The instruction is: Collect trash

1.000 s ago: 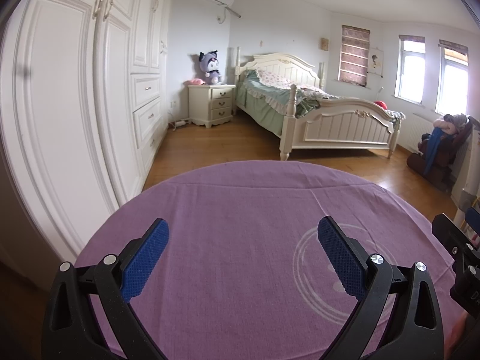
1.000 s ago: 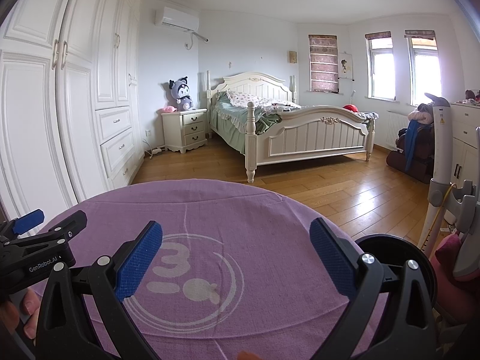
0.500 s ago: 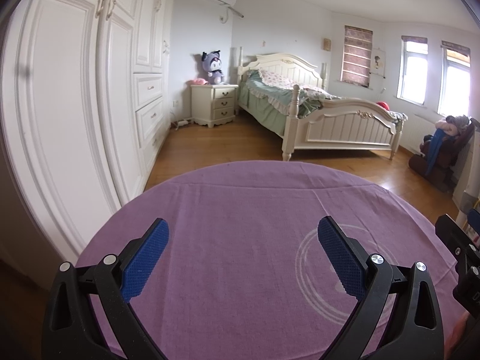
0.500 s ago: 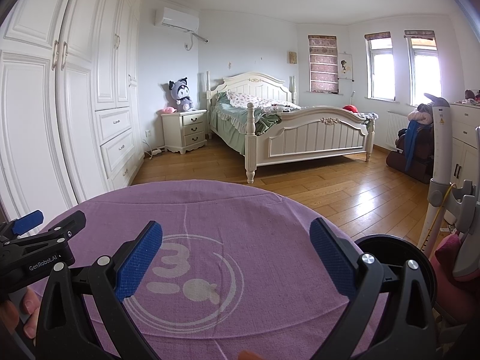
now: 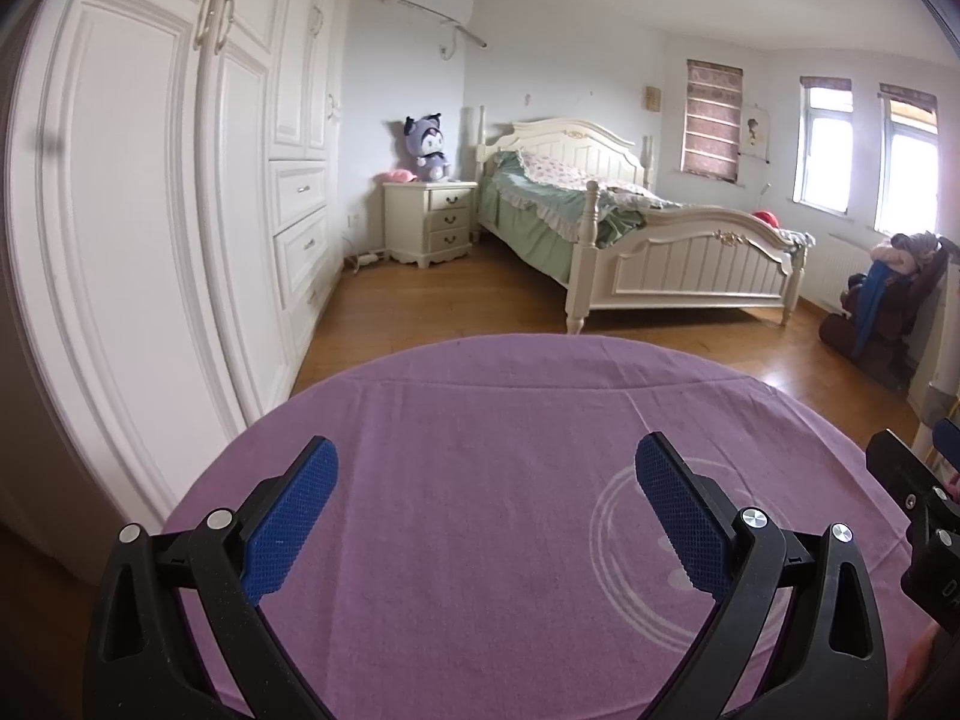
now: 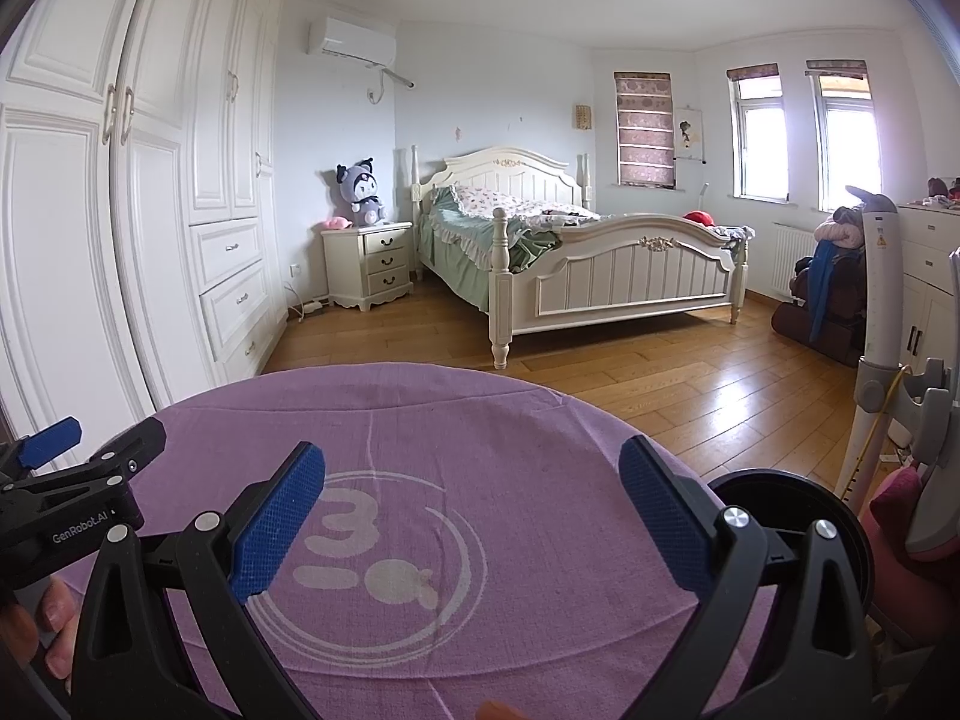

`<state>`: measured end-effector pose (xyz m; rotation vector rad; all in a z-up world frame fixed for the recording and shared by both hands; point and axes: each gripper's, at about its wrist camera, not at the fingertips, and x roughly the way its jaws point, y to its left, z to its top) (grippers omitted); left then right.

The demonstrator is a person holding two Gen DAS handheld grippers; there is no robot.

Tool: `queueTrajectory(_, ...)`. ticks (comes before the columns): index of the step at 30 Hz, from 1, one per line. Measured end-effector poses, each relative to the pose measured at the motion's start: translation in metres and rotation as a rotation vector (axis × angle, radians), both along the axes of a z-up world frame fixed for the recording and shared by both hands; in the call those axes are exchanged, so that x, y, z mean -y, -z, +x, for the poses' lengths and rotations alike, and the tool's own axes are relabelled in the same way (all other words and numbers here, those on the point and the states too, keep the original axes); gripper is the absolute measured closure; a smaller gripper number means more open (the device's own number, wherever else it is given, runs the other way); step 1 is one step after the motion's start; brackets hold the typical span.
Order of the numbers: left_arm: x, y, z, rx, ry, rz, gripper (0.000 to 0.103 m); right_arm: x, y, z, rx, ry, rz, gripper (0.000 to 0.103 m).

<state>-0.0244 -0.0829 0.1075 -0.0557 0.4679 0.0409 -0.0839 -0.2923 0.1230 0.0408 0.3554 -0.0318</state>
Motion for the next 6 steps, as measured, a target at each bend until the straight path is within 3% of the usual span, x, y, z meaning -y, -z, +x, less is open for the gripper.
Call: queueTrajectory(6,-0.007,-0.0002,0.0026,-0.005,0.001,-0.03,0.005,-0.0031,-0.0021,0.0028,-0.009,0.004,-0.01,0.005)
